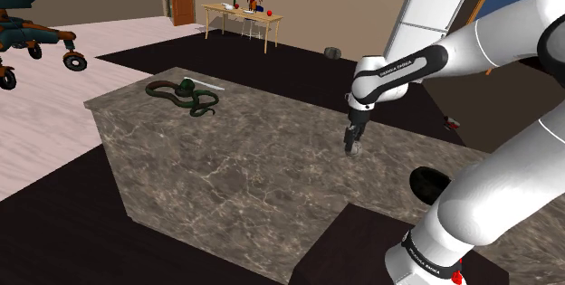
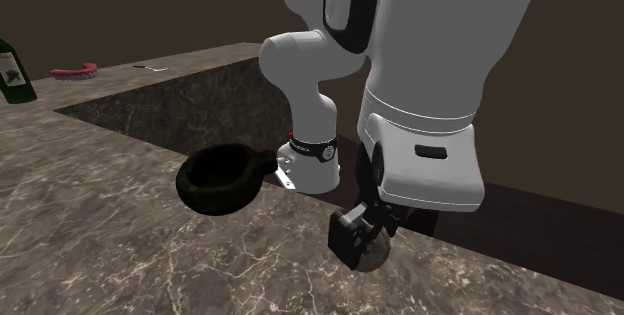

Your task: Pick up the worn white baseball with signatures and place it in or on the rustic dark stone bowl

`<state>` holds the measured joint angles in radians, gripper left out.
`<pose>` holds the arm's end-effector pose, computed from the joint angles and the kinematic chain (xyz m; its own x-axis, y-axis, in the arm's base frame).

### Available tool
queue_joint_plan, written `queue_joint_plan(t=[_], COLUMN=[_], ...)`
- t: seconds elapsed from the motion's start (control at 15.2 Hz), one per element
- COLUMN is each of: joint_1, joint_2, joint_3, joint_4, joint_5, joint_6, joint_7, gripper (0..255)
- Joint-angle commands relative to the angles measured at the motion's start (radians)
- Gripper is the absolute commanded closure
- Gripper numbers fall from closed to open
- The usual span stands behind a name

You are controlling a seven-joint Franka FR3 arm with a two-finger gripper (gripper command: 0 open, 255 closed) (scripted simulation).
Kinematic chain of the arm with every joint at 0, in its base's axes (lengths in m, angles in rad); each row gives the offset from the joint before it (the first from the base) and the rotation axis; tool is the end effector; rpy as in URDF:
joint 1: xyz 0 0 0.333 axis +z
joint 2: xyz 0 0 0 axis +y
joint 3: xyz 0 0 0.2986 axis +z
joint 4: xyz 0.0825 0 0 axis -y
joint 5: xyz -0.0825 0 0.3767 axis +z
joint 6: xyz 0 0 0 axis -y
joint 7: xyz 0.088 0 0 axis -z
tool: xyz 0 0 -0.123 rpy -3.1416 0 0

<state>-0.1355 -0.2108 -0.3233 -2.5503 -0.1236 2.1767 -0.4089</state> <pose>0.3699 -0.1842 0.2996 0.9852 0.0451 -0.1651 0.0377 -0.9981 -0.0481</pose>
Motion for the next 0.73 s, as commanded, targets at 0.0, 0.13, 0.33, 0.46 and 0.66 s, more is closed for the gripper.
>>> queue_joint_plan(t=[0.0, 0.13, 0.33, 0.46, 0.66], joint_1=[-0.001, -0.001, -0.002, -0.003, -0.003], joint_2=[-0.020, -0.039, -0.066, -0.082, -0.104], joint_3=[0.003, 0.006, 0.011, 0.014, 0.019], joint_4=[0.013, 0.025, 0.045, 0.060, 0.083], joint_5=[-0.003, -0.006, -0.009, -0.011, -0.012], joint_6=[-0.033, -0.064, -0.110, -0.140, -0.185], joint_7=[0.003, 0.005, 0.009, 0.010, 0.012], gripper=[255, 255, 255, 255, 255])
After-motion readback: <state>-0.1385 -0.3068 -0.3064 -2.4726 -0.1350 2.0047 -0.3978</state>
